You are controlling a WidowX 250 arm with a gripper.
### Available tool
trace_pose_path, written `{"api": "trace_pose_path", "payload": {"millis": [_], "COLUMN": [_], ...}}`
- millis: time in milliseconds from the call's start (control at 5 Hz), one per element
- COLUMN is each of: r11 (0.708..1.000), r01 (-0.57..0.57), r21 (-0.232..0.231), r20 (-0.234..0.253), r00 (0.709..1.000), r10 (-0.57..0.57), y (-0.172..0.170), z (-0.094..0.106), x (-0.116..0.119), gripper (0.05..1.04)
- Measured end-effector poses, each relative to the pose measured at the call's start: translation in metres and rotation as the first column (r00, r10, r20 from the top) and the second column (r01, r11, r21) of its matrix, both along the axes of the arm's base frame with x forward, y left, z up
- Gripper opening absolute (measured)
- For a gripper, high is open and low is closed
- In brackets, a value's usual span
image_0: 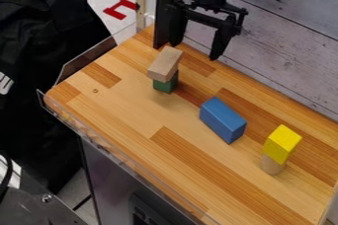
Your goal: Move the rectangular box from top of tower and put on top of blue rectangular box
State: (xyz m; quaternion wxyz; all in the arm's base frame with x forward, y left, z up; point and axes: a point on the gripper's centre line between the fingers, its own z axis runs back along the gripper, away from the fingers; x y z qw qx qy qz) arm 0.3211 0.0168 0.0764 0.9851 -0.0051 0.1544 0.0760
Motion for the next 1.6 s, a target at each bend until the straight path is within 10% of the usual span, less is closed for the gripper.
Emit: {"api": "trace_pose_path", "payload": {"millis": [1600], "r11": [0.989], "r01": [-0.136], "r21": [-0.055], "r20": [-0.001], "r00": [0.991], "r10": [0.136], "y": [0.039], "z": [-0.031], "x": [-0.014], "gripper": [1.000]}}
